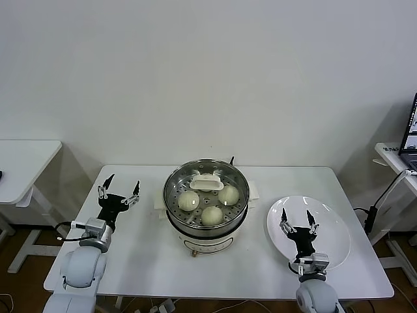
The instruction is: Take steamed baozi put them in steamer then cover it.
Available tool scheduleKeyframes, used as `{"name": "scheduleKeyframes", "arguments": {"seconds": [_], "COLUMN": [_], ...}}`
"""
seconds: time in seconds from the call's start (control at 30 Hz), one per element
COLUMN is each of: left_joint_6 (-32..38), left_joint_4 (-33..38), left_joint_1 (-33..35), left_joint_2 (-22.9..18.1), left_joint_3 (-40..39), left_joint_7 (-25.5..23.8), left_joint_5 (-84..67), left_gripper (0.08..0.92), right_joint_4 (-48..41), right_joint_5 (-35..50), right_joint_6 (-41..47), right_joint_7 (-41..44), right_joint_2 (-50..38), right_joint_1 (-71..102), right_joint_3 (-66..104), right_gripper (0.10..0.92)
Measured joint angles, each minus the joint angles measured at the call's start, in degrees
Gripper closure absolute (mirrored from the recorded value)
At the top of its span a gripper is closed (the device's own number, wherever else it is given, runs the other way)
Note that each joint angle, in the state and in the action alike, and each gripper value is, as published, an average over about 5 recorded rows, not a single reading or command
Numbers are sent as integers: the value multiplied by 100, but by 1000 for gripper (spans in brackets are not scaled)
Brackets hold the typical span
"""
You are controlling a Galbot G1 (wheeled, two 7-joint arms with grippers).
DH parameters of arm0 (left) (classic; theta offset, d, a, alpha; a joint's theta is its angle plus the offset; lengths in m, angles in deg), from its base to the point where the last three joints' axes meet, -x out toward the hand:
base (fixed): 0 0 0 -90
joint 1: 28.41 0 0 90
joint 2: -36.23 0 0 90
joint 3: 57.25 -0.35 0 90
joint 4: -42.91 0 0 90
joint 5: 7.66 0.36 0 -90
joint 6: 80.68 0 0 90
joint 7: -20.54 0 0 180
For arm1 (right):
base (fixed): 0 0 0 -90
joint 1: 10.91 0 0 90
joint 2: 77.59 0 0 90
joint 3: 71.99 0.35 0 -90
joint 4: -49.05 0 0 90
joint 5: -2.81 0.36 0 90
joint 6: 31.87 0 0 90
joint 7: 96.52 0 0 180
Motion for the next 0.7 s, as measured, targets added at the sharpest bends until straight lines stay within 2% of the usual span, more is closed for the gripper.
{"name": "scheduleKeyframes", "arguments": {"seconds": [0.7], "left_joint_6": [457], "left_joint_4": [-151], "left_joint_1": [242], "left_joint_2": [-38], "left_joint_3": [20], "left_joint_7": [-325], "left_joint_5": [-370], "left_gripper": [177], "right_joint_4": [70], "right_joint_5": [113], "right_joint_6": [114], "right_joint_7": [98], "right_joint_2": [9], "right_joint_1": [102], "right_joint_3": [105], "right_gripper": [203]}}
